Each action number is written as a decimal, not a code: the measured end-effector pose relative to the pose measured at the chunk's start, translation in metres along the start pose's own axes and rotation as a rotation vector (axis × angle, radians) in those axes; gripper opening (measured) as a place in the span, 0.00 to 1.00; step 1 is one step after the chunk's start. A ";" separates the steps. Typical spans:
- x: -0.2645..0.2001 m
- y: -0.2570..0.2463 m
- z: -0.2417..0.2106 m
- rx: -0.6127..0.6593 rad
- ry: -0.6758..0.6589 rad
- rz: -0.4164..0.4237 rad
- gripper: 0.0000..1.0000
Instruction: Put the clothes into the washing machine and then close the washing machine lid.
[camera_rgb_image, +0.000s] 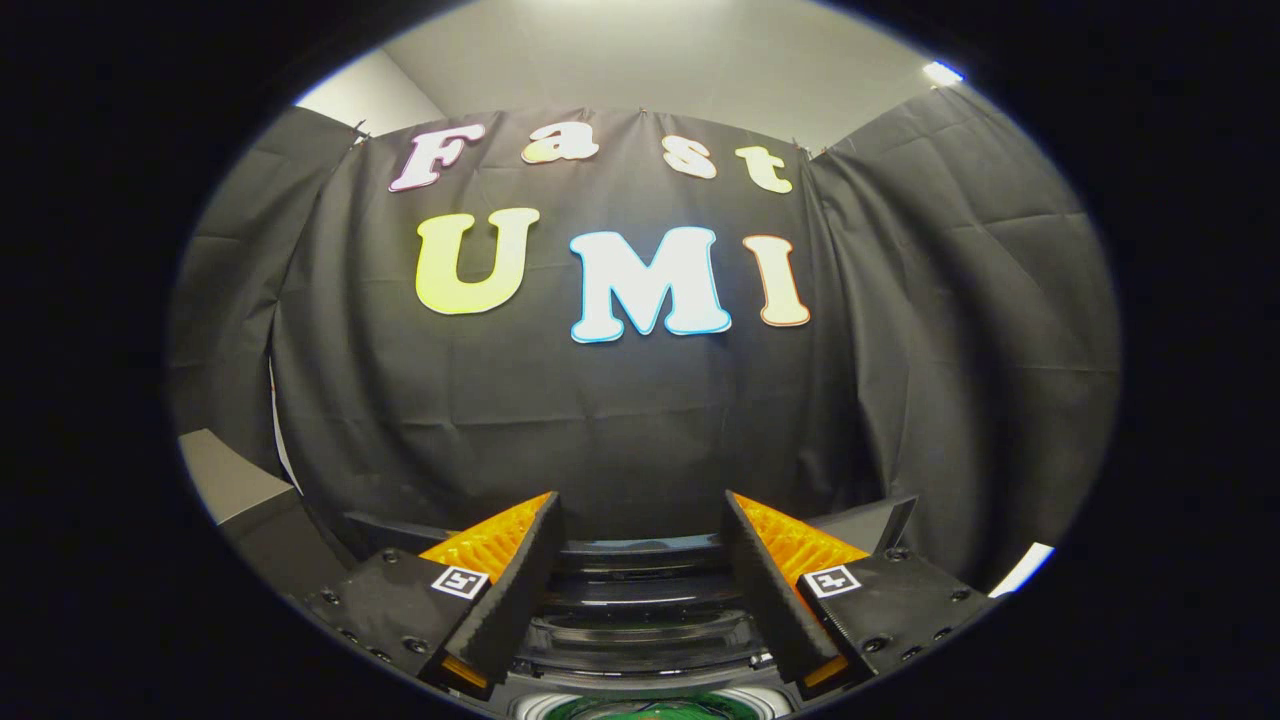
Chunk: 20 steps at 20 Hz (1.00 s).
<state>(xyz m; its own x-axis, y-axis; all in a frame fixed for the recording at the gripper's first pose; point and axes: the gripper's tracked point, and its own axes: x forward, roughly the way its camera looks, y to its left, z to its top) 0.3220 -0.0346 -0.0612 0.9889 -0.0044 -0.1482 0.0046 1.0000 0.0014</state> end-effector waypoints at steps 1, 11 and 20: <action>-0.005 0.000 -0.001 0.000 -0.004 0.000 0.98; -0.069 -0.004 -0.014 -0.008 -0.054 0.021 0.98; -0.124 -0.009 -0.042 -0.001 -0.063 0.038 0.98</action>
<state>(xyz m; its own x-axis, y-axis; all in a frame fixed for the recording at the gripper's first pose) 0.1935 -0.0427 -0.0843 0.9957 0.0335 -0.0859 -0.0331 0.9994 0.0053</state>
